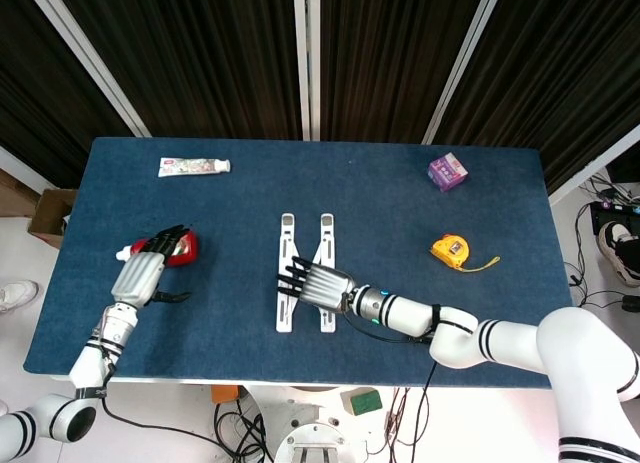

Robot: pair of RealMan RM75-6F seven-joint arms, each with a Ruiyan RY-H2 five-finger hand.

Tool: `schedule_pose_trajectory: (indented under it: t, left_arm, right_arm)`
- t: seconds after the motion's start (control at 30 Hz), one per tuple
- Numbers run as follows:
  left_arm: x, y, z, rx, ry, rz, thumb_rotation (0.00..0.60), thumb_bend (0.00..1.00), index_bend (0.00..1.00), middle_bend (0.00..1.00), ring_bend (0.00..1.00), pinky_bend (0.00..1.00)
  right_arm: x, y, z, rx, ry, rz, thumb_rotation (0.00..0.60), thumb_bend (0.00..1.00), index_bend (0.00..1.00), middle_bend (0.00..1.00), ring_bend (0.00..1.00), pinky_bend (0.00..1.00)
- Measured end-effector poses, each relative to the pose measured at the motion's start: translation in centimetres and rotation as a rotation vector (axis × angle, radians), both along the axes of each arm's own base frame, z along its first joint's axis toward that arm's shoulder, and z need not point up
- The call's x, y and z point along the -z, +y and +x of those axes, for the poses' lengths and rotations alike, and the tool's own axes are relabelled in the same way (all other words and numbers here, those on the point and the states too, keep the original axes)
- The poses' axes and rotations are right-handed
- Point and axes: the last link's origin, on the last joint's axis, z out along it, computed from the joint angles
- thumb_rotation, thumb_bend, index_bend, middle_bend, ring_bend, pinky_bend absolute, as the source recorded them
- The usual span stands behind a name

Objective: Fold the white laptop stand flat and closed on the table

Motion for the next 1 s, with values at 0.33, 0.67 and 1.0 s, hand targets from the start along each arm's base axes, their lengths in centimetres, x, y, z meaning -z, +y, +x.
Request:
schedule_pose_trajectory:
  t: [0.33, 0.67, 1.0]
  left_arm:
    - [-0.1, -0.4, -0.8, -0.023, -0.031, 0.009, 0.600, 0.01, 0.05, 0.02, 0.03, 0.14]
    - [-0.4, -0.8, -1.2, -0.035, -0.044, 0.017, 0.600, 0.01, 0.05, 0.02, 0.03, 0.14]
    - [-0.3, -1.1, -1.2, -0.030, -0.045, 0.014, 0.600, 0.01, 0.05, 0.02, 0.03, 0.14]
  right_arm:
    - [1.7, -0.2, 1.4, -0.017, 0.028, 0.032, 0.600, 0.00, 0.00, 0.00, 0.00, 0.00]
    - [3.1, -0.7, 3.4, -0.024, 0.047, 0.056, 0.600, 0.10, 0.06, 0.16, 0.01, 0.02]
    - [2.8, -1.8, 4.0, -0.020, -0.015, 0.042, 0.600, 0.29, 0.43, 0.41, 0.27, 0.20]
